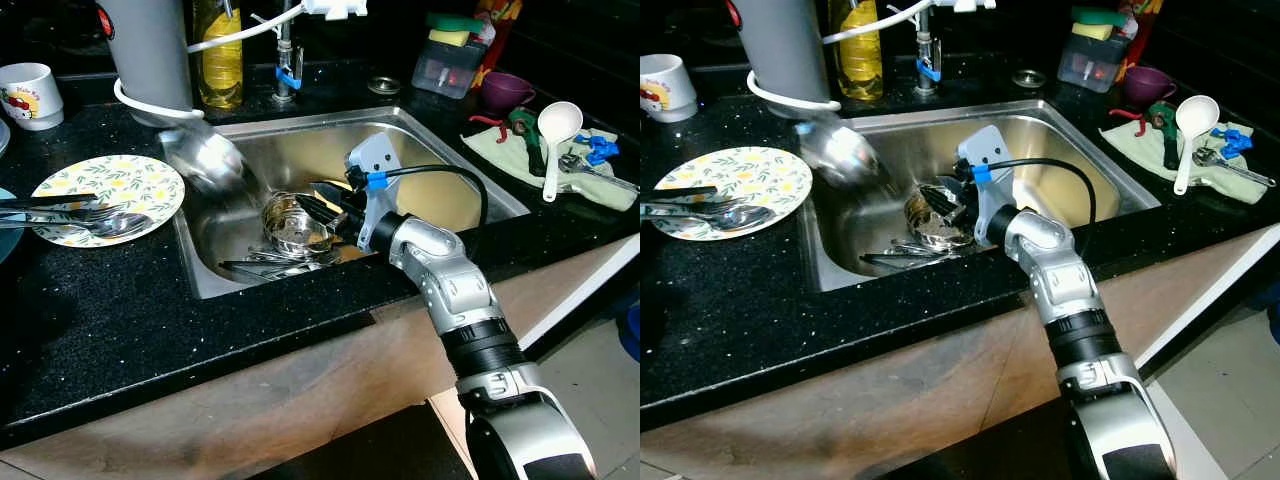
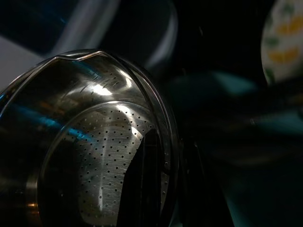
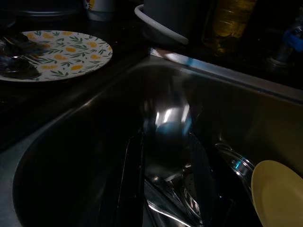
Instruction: Kitchen organization
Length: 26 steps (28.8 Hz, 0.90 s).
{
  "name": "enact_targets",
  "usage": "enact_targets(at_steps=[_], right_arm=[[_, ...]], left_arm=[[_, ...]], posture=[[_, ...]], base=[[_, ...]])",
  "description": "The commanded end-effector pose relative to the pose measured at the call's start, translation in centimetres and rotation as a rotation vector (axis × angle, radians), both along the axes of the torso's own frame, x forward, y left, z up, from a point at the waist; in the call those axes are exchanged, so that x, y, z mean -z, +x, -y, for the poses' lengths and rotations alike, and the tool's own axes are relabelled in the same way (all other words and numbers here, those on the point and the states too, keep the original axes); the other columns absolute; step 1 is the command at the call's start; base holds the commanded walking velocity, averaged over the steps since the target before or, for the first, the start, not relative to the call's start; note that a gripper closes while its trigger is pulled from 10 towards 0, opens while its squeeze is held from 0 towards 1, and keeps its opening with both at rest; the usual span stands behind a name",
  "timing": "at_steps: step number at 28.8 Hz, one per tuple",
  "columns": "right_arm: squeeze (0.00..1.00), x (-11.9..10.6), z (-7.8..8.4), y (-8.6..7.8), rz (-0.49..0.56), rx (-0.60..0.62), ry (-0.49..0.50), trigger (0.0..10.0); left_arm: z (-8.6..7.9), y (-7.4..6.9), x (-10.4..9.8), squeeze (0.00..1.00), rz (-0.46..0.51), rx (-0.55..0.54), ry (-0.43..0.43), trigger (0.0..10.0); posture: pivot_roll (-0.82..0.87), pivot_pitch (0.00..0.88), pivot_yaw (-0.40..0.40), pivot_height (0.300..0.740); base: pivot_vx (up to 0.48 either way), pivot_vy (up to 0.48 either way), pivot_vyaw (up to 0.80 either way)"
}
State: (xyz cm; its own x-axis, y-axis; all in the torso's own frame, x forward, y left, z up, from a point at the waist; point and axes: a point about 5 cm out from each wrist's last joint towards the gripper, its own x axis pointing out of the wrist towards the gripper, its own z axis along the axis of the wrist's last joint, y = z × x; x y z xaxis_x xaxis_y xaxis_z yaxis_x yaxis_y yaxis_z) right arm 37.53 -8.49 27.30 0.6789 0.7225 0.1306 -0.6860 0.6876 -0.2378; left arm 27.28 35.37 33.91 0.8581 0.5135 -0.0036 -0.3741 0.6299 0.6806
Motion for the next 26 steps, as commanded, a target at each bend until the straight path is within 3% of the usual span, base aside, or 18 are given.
enact_targets(at_steps=[1, 2, 3, 4, 6, 8, 10, 11, 13, 14, 16, 17, 22, 26], right_arm=[[0.00, 0.0, 0.2, 0.0, -0.001, 0.007, -0.009, 10.0], [0.00, 0.0, 0.2, 0.0, -0.001, 0.007, -0.009, 10.0], [0.00, -0.1, 0.3, 0.0, 0.001, 0.009, -0.007, 10.0], [0.00, -0.1, 0.3, 0.0, 0.001, 0.009, -0.007, 10.0], [0.00, -0.1, 0.3, 0.0, 0.003, 0.010, -0.005, 10.0], [0.00, -0.1, 0.3, 0.1, 0.003, 0.011, -0.005, 10.0], [0.00, -0.2, 0.3, 0.1, 0.004, 0.011, -0.004, 10.0], [0.00, -0.2, 0.3, 0.1, 0.004, 0.011, -0.004, 10.0], [0.00, -0.2, 0.3, 0.1, 0.005, 0.013, -0.002, 10.0], [0.00, -0.2, 0.3, 0.1, 0.005, 0.013, -0.002, 10.0], [0.00, -0.2, 0.3, 0.1, 0.005, 0.015, 0.002, 10.0], [0.00, -0.2, 0.3, 0.1, 0.005, 0.015, 0.002, 10.0], [0.00, -0.3, 0.4, 0.1, 0.005, 0.023, 0.014, 10.0], [0.00, -0.4, 0.4, 0.0, 0.006, 0.027, 0.024, 10.0]], left_arm=[[0.1, -0.1, -1.3, 0.00, 0.067, -0.009, 0.067, 0.0], [0.1, -0.2, -1.8, 0.00, 0.093, -0.014, 0.087, 0.0], [0.3, -0.4, -3.8, 0.00, 0.224, -0.025, 0.148, 0.0], [0.3, -0.4, -3.8, 0.00, 0.224, -0.025, 0.148, 0.0], [0.7, -0.5, -5.2, 0.00, 0.321, -0.007, 0.188, 0.0], [1.8, 0.0, -5.5, 0.00, 0.375, 0.113, 0.082, 0.0], [3.9, 0.6, -5.8, 0.00, 0.385, 0.247, -0.006, 0.0], [3.9, 0.6, -5.8, 0.00, 0.385, 0.247, -0.006, 0.0], [6.4, 1.1, -6.2, 0.00, 0.421, 0.438, -0.127, 0.0], [6.4, 1.1, -6.2, 0.00, 0.421, 0.438, -0.127, 0.0], [8.7, 1.2, -6.4, 0.00, 0.441, 0.629, -0.218, 0.0], [8.7, 1.2, -6.4, 0.00, 0.441, 0.629, -0.218, 0.0], [13.5, 0.9, -5.4, 0.00, 0.391, 0.984, -0.224, 0.0], [14.7, 1.0, -4.6, 0.00, 0.361, 1.039, -0.204, 0.0]], posture=[[0.02, 0.185, -0.072, 0.740], [0.02, 0.185, -0.072, 0.740], [0.02, 0.187, -0.072, 0.740], [0.02, 0.187, -0.072, 0.740], [0.02, 0.187, -0.072, 0.740], [0.02, 0.186, -0.075, 0.740], [0.02, 0.186, -0.076, 0.740], [0.02, 0.186, -0.076, 0.740], [0.02, 0.185, -0.075, 0.740], [0.02, 0.185, -0.075, 0.740], [0.02, 0.186, -0.073, 0.740], [0.02, 0.186, -0.073, 0.740], [0.02, 0.185, -0.070, 0.740], [0.02, 0.186, -0.070, 0.740]], base=[[0.000, 0.000, 0.00], [0.000, 0.000, 0.00], [0.000, 0.000, 0.00], [0.000, 0.000, 0.00], [0.000, 0.000, 0.00], [0.000, 0.000, 0.00], [0.000, 0.000, 0.00], [0.000, 0.000, 0.00], [0.000, 0.000, 0.00], [0.000, 0.000, 0.00], [0.000, 0.000, 0.00], [0.000, 0.000, 0.00], [0.000, 0.000, 0.00], [0.000, 0.000, 0.00]])
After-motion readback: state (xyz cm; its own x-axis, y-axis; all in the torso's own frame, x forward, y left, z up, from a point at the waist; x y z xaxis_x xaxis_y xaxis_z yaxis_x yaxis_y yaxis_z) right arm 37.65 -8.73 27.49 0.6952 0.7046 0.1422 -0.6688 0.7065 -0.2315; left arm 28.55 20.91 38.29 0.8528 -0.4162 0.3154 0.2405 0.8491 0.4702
